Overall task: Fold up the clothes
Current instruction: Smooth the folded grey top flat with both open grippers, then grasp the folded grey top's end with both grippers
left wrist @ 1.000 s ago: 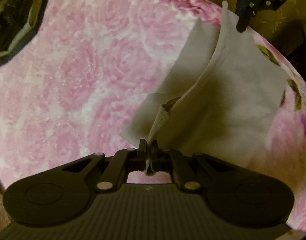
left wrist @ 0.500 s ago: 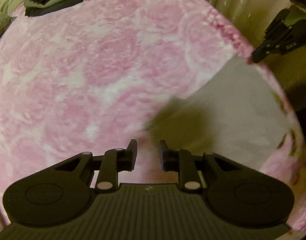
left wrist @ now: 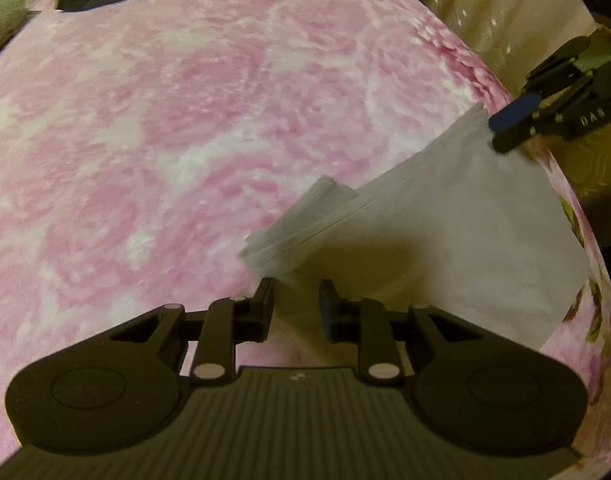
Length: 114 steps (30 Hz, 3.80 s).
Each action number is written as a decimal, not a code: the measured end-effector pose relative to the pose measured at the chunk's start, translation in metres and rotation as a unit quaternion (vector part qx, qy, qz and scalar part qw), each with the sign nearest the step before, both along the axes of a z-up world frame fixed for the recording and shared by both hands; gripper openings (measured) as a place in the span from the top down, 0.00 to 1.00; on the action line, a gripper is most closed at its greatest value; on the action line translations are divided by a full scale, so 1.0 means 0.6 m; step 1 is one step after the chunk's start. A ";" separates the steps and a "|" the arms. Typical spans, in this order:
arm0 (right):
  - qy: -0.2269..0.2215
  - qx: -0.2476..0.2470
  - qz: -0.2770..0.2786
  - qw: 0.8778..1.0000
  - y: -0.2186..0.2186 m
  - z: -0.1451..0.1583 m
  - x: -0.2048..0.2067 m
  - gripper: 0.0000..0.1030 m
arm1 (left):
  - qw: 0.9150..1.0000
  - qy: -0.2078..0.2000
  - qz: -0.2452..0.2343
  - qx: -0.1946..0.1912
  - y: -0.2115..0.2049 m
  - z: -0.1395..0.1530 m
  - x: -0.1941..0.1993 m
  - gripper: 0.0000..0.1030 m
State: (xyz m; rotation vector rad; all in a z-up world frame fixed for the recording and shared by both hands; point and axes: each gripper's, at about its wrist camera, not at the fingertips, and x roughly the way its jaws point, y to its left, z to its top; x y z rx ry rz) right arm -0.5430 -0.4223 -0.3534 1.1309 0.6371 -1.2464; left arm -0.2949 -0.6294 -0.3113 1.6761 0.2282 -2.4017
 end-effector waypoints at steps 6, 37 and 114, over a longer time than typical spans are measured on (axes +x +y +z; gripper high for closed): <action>0.000 -0.013 0.011 1.000 0.043 0.048 0.029 0.72 | 0.999 0.012 0.040 0.033 0.010 0.038 0.096 0.78; 0.006 -0.052 0.095 0.994 0.141 0.008 0.207 0.63 | 0.981 0.121 0.065 0.140 0.075 0.021 0.157 1.00; 0.230 -0.112 0.263 0.930 0.254 -0.006 0.272 0.62 | 0.988 0.020 -0.069 -0.140 0.210 0.000 0.214 0.84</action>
